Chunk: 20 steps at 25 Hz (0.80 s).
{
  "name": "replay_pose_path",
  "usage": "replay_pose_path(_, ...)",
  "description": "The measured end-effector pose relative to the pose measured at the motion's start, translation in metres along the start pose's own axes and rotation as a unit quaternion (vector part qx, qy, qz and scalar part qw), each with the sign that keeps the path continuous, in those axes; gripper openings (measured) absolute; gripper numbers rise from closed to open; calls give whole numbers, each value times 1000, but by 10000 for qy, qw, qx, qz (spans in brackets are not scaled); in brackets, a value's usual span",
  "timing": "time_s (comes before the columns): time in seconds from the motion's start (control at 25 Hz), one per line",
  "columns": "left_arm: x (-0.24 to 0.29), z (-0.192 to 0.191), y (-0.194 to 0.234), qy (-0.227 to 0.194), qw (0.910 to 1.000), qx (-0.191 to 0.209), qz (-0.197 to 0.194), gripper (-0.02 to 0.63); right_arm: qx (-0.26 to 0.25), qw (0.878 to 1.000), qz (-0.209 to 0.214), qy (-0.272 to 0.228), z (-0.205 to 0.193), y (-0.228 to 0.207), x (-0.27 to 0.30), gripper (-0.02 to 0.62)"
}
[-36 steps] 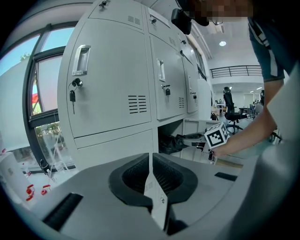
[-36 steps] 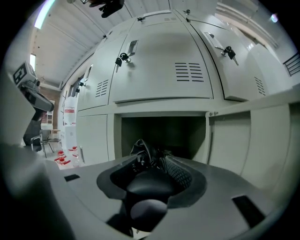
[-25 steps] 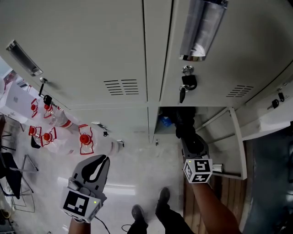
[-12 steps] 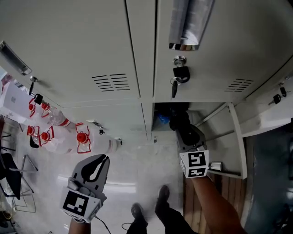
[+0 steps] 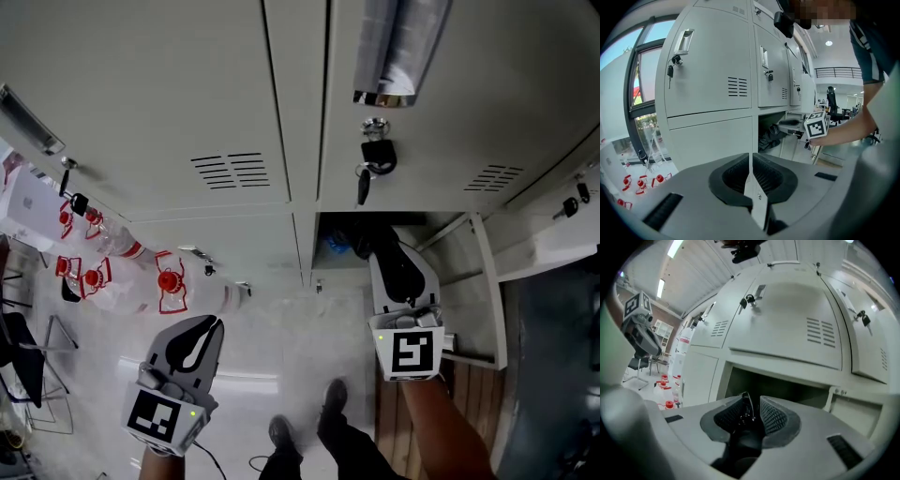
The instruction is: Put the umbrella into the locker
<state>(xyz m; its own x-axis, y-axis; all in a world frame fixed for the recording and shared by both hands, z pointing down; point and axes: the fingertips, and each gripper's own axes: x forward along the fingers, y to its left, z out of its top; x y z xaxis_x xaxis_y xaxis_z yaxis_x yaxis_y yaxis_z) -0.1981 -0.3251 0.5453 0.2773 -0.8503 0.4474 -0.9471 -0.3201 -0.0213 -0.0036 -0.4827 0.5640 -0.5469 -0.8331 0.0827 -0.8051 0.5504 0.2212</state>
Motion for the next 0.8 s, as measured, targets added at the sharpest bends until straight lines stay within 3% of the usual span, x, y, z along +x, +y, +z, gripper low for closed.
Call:
replay_pose_path(0.12, 1, 3, 2, -19, 10000, -1, -1, 40, 33, 9999, -86, -61, 9, -11, 5, 118)
replay_pose_path(0.28, 2, 5, 5, 49, 9999, 121, 50, 40, 518, 9981, 44, 318, -36, -12, 18, 117)
replay_pose_path(0.36, 4, 5, 5, 58, 9999, 86, 40, 40, 436, 9978, 37, 488, -57, -11, 24, 99)
replay_pose_path(0.44, 5, 0, 5, 94, 9999, 53, 26, 40, 554, 9955, -136, 756, -85, -17, 33, 75)
replay_pose_path(0.52, 6, -4, 2, 64, 10000, 9, -46, 40, 1145, 9881, -543, 867, -108, -35, 43, 76)
replay_pose_path(0.6, 10, -11, 0, 114, 9999, 18, -81, 40, 1535, 9811, -851, 819, -115, -54, 56, 126)
replay_pose_path(0.8, 22, -26, -4, 296, 9995, 8, -103, 40, 1325, 9834, -937, 809, -118, -74, 78, 146)
